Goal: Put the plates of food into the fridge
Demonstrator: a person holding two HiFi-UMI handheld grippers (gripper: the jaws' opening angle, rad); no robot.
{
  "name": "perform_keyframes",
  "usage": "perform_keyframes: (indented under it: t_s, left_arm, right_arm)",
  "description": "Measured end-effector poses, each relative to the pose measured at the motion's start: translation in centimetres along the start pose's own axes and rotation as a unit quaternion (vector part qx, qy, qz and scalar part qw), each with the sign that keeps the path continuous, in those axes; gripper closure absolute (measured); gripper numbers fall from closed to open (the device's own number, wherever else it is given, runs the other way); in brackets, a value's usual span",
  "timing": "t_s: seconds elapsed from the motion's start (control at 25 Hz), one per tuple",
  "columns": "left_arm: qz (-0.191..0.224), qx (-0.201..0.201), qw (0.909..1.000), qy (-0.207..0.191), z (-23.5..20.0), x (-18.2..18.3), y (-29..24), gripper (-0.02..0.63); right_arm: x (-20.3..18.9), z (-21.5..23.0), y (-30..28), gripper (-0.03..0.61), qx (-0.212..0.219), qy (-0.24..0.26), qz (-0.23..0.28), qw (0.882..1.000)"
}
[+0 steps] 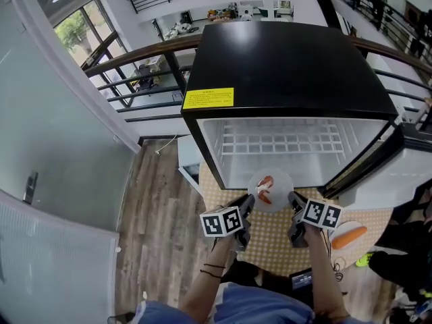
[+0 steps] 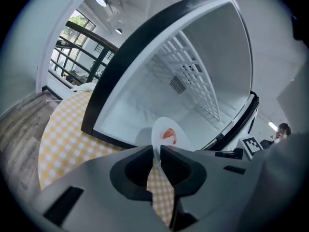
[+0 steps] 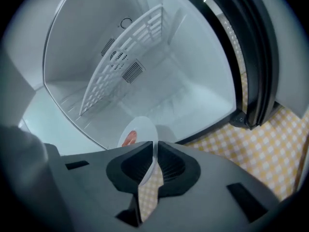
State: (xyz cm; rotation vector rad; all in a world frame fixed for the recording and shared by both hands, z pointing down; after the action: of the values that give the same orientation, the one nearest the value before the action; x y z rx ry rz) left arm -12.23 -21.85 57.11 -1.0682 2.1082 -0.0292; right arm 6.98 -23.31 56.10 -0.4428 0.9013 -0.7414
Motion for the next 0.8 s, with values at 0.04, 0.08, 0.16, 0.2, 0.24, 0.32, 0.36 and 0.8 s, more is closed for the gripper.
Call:
perform_keyframes:
  t_s: [0.04, 0.08, 0.16, 0.2, 0.24, 0.32, 0.36, 0.8]
  left_arm:
    - [0.008, 0.0, 0.9999, 0.013, -0.6, 0.3, -0.3, 0.554]
    - [0.016, 0.0, 0.9994, 0.03, -1.3, 0.6, -0.4, 0.554]
    - [0.032, 0.0, 0.9976, 0.061, -2.3, 1.1, -0.3, 0.557]
    - [0.037, 0.001, 0.9967, 0.072, -2.6, 1.3, -0.2, 0.557]
    - [0.041, 0.002, 0.9961, 0.078, -2.8, 1.5, -0.1, 0.557]
    - [0.043, 0.002, 0.9958, 0.081, -3.1, 1.7, -0.4, 0.557]
    - [0.043, 0.002, 0.9958, 0.081, -3.2, 1.7, -0.6, 0.557]
    - [0.065, 0.004, 0.9923, 0.105, -4.5, 2.7, -1.8, 0.555]
  right_arm:
    - [0.3, -0.2, -0.9, 0.538, -0.004, 0.001, 0.003, 1.0]
    - [0.5, -0.4, -1.6, 0.538, -0.008, 0.003, 0.005, 1.0]
    - [0.8, -1.2, -2.8, 0.538, -0.017, 0.008, 0.009, 1.0]
    - [1.0, -1.6, -3.3, 0.538, -0.02, 0.011, 0.011, 1.0]
    - [1.2, -1.8, -3.8, 0.538, -0.024, 0.013, 0.014, 1.0]
    - [1.8, -2.0, -4.8, 0.538, -0.033, 0.019, 0.02, 0.999]
    - [2.2, -2.0, -5.3, 0.538, -0.037, 0.022, 0.022, 0.999]
    - [5.2, -3.7, -10.3, 0.538, -0.045, 0.109, 0.033, 0.992]
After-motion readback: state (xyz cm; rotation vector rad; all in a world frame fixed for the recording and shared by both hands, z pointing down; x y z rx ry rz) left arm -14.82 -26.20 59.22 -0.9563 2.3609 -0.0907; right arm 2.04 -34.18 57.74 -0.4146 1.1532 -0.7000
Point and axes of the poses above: the fingertips, and each gripper's own axes: y backward along the fingers, z to its right, x out of its top, the point moved 4 cm from there along y, backward along the fingers, and after that the axes turned 9 degrees about -x, right-handed, at the moved point
